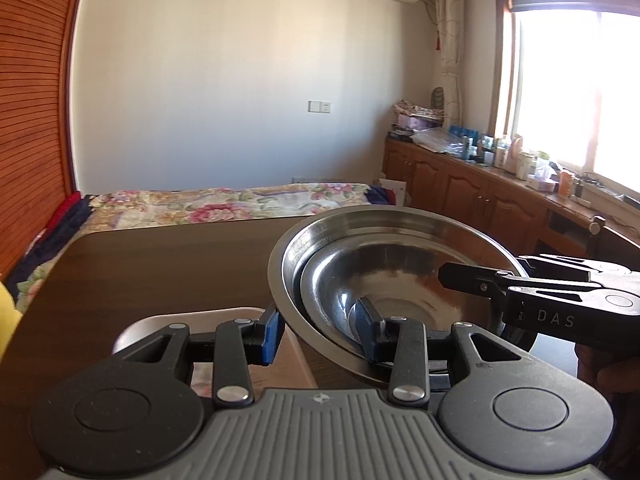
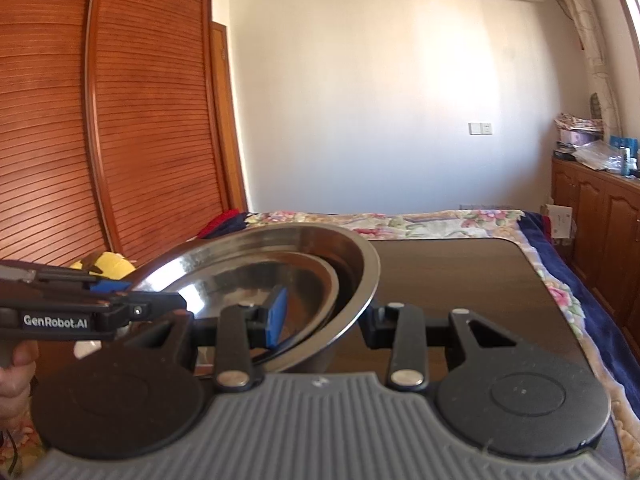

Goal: Organize plates and bowls

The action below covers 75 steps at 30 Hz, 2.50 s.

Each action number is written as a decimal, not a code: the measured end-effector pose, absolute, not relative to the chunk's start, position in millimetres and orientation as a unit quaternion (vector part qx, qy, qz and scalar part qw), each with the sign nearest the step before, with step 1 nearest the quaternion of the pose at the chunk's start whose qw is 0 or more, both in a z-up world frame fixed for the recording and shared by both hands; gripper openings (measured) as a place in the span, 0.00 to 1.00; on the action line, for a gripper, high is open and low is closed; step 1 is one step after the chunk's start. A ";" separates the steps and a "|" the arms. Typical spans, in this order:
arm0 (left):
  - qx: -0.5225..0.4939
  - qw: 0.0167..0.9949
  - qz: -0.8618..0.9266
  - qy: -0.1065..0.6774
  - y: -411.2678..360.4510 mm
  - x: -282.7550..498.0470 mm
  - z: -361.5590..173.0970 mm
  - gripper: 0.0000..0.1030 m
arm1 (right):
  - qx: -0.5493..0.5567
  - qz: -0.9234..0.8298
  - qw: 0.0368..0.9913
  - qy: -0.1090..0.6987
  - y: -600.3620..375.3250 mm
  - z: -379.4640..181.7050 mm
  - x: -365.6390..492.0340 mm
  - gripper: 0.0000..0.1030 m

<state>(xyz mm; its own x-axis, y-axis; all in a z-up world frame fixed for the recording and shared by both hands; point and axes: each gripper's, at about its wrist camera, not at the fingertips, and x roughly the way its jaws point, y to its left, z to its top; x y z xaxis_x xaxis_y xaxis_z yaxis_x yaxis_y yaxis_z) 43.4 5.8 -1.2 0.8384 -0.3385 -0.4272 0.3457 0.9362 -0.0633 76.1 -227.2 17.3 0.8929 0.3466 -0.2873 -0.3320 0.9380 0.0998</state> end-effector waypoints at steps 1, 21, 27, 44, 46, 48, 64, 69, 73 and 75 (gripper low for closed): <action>0.010 0.959 -0.173 0.223 9.6 43.0 -0.9 0.39 | 0.023 0.180 0.971 0.153 -223.7 17.1 77.0 0.39; 0.005 0.965 -0.094 0.243 73.4 38.6 -6.8 0.39 | -0.008 0.261 0.948 0.181 -159.8 18.0 91.6 0.39; 0.004 0.965 -0.085 0.247 76.9 39.0 -10.1 0.39 | -0.008 0.268 0.944 0.190 -154.0 16.1 95.3 0.39; 0.001 0.962 -0.071 0.262 84.2 37.1 -26.5 0.39 | -0.013 0.277 0.936 0.216 -139.7 4.4 101.0 0.39; 0.001 0.963 -0.070 0.261 83.4 36.5 -25.2 0.39 | -0.009 0.278 0.935 0.218 -139.5 3.9 102.1 0.39; 0.000 0.963 -0.071 0.259 82.4 34.9 -25.0 0.39 | -0.005 0.279 0.934 0.221 -139.3 2.9 102.5 0.39; 0.003 0.967 -0.059 0.248 81.7 29.6 -21.9 0.52 | 0.000 0.276 0.937 0.215 -141.1 5.5 96.2 0.54; 0.005 0.969 -0.053 0.240 82.1 27.7 -15.6 0.58 | 0.001 0.258 0.944 0.204 -152.2 12.8 85.5 0.54; 0.008 0.972 -0.055 0.230 76.6 25.4 -8.7 0.66 | 0.002 0.248 0.949 0.195 -160.9 19.8 79.7 0.55; 0.011 0.973 -0.059 0.225 72.4 23.6 -4.9 0.71 | 0.001 0.240 0.952 0.188 -165.3 23.1 76.0 0.58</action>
